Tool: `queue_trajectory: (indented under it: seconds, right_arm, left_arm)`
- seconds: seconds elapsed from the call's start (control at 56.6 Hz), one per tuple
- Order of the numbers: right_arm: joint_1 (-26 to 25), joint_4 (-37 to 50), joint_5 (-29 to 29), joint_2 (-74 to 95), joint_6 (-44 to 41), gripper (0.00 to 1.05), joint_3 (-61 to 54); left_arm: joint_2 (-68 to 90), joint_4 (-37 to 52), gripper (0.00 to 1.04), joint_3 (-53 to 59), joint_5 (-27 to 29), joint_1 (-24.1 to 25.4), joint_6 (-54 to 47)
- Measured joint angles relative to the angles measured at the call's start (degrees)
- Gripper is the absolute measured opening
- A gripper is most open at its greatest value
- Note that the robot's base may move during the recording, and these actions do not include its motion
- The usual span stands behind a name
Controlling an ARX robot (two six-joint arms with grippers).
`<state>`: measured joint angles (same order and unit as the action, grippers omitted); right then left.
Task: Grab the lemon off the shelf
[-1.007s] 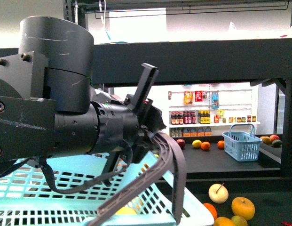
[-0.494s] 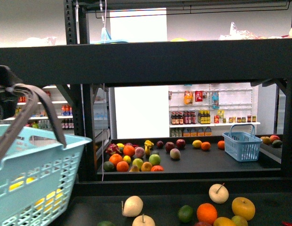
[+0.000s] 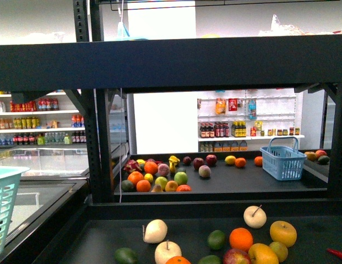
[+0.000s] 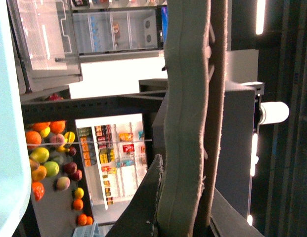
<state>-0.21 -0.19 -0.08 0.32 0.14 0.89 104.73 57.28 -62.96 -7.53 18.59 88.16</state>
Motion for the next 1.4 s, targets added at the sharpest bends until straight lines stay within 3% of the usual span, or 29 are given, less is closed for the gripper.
queue_trajectory:
  seconds: [0.265, 0.742, 1.254, 1.395]
  right_arm:
    - [0.0, 0.0, -0.02, 0.0, 0.0, 0.97, 0.0]
    - [0.0, 0.0, -0.02, 0.0, 0.0, 0.97, 0.0]
    - [0.0, 0.0, -0.09, 0.0, 0.0, 0.97, 0.0]
    - [0.0, 0.0, -0.07, 0.0, 0.0, 0.97, 0.0]
  left_arm:
    - [6.75, 7.08, 0.1, -3.13, -4.2, 5.4, 1.33]
    - [12.66, 22.6, 0.1, 4.2, -7.48, 7.65, 3.61]
    - [12.7, 22.62, 0.97, 6.88, -8.24, 8.74, 3.43]
    - [11.8, 22.6, 0.97, 9.55, -10.49, 10.34, 2.69]
